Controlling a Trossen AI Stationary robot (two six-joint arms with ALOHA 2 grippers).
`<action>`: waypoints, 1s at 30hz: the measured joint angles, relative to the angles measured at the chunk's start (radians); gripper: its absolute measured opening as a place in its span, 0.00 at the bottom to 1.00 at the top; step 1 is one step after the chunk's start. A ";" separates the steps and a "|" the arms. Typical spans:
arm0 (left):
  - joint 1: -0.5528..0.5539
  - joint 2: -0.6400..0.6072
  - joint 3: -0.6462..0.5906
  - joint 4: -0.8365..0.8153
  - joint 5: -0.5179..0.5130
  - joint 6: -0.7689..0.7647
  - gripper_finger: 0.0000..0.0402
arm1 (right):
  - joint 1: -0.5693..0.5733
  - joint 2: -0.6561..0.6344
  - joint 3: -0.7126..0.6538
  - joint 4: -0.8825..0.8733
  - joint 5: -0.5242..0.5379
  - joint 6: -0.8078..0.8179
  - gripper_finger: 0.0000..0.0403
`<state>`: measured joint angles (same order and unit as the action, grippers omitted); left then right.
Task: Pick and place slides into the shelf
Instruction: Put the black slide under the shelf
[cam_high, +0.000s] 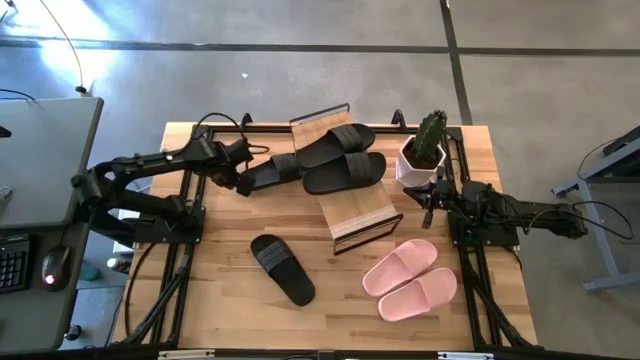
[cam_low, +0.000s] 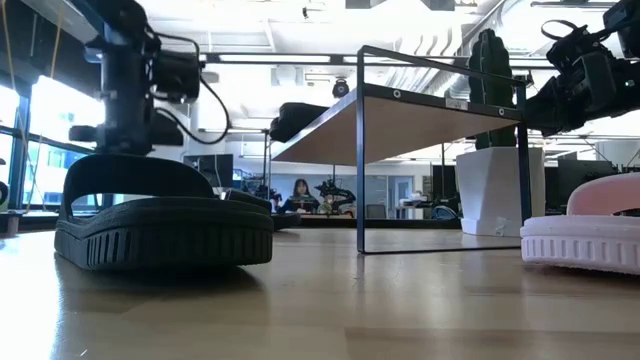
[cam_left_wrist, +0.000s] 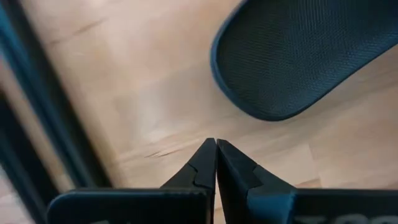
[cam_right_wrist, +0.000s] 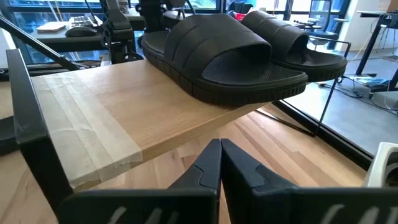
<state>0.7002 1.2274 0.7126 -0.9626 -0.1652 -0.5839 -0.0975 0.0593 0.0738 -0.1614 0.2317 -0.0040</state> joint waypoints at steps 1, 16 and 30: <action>0.000 0.010 -0.011 0.021 0.015 0.000 0.00 | 0.000 0.000 0.000 0.000 0.000 0.000 0.00; 0.000 0.117 -0.103 0.389 0.116 0.028 0.00 | 0.000 0.000 0.000 0.000 0.000 0.004 0.00; 0.000 0.171 -0.103 0.628 0.152 0.068 0.00 | 0.000 0.000 0.000 0.000 0.000 0.004 0.00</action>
<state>0.7002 1.3979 0.6094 -0.3349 -0.0133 -0.5159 -0.0975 0.0597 0.0738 -0.1615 0.2317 0.0002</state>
